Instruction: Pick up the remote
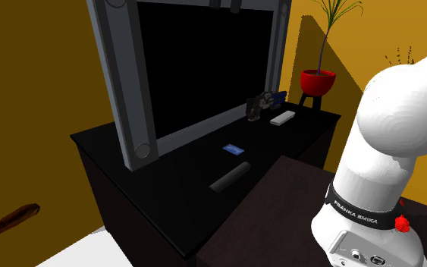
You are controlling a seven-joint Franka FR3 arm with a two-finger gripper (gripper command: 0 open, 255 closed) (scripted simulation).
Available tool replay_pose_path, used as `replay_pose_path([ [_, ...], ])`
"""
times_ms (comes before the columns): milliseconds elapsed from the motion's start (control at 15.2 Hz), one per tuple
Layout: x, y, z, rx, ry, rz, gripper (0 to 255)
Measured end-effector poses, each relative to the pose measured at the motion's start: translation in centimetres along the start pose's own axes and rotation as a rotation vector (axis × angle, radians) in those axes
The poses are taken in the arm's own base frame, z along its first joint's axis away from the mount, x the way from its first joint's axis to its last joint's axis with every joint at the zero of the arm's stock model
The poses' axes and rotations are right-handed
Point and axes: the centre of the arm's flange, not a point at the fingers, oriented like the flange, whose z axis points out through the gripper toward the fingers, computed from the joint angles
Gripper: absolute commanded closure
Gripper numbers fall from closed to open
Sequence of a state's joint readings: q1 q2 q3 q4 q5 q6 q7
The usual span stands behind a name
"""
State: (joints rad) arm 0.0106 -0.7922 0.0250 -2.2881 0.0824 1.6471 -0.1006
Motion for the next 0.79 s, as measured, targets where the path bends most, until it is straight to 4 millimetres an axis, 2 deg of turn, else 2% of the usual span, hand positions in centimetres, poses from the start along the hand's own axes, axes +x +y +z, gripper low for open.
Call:
replay_pose_path([
  [132,-0.1,0.0,0.5,0.0,-0.001,-0.016,0],
  [264,-0.3,0.3,2.5,-0.001,-0.007,-0.071,0],
  [792,-2.0,1.9,12.6,-0.002,-0.031,-0.347,0],
])
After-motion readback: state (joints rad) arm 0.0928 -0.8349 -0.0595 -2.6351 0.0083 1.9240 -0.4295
